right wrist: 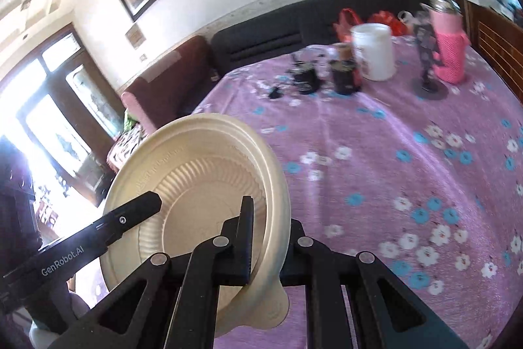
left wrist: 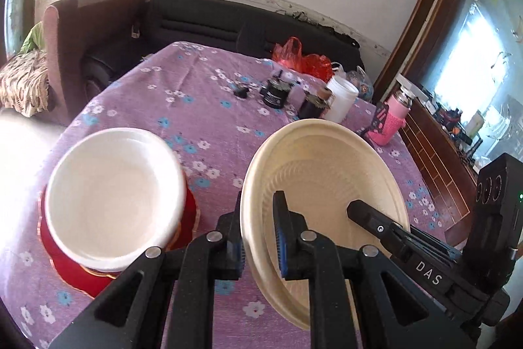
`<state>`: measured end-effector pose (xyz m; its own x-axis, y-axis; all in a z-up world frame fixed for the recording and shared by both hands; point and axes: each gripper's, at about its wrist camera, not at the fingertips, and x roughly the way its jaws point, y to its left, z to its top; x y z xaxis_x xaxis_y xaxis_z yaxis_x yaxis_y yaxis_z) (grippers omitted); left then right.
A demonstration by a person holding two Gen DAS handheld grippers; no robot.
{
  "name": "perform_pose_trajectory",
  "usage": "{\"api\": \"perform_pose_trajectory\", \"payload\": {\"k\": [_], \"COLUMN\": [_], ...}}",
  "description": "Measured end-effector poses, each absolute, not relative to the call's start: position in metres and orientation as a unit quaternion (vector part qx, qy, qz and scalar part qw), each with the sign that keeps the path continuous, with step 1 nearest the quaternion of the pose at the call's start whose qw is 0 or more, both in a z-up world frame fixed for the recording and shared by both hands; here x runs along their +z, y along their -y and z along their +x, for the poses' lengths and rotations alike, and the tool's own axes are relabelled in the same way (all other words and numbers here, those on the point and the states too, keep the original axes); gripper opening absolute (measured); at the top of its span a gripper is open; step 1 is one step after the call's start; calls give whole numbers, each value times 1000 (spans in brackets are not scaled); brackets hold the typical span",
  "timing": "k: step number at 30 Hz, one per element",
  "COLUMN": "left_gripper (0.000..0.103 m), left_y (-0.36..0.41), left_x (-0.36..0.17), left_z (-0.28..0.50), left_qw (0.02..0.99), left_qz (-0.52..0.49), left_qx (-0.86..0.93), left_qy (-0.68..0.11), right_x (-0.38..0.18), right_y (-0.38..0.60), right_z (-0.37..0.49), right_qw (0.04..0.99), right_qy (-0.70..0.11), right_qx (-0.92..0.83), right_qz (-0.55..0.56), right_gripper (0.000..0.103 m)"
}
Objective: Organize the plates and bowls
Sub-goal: 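Carry the cream bowl with both grippers over the white bowl stack, then lower the cream bowl onto the white bowls and open both grippers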
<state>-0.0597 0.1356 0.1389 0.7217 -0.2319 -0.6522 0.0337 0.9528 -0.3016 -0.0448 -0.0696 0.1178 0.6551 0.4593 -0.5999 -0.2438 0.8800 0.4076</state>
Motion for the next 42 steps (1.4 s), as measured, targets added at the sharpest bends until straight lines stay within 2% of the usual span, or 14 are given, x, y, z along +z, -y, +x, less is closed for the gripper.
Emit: {"api": "perform_pose_trajectory", "payload": {"k": [6,12,23,25,27,30,33,34,36,38,42], "left_gripper": [14,14,16,25,47,56,61,61,61,61,65], "left_y": [-213,-274,-308,-308,-310,-313,-316,-317,-318,-320,-321], "left_x": [149,128,93,93,94,101,107,109,112,115,121], "left_z": [-69,-62,-44,-43,-45,-51,-56,-59,-64,-70,-83], "left_qw": [924,913,902,903,902,909,913,914,916,917,921], "left_qz": [-168,-198,-202,-200,-213,-216,-222,-223,-225,-230,-228], "left_qx": [-9,38,64,61,56,62,64,65,65,65,70], "left_qy": [-344,-355,-376,-376,-372,-350,-335,-332,-326,-320,-307], "right_x": [137,127,96,94,93,94,96,97,98,100,108], "right_y": [-15,-90,-143,-145,-146,-149,-150,-151,-154,-157,-162], "right_z": [-36,-19,6,8,11,7,6,5,3,1,-7], "right_qw": [897,886,881,881,883,890,896,899,902,906,915], "right_qy": [-362,-387,-411,-412,-411,-398,-387,-382,-372,-362,-337], "right_qx": [237,250,233,232,227,220,216,213,214,214,213], "right_qz": [91,44,-11,-11,-17,-29,-34,-36,-43,-49,-55], "right_gripper": [12,13,13,13,13,13,13,15,32,58,65]}}
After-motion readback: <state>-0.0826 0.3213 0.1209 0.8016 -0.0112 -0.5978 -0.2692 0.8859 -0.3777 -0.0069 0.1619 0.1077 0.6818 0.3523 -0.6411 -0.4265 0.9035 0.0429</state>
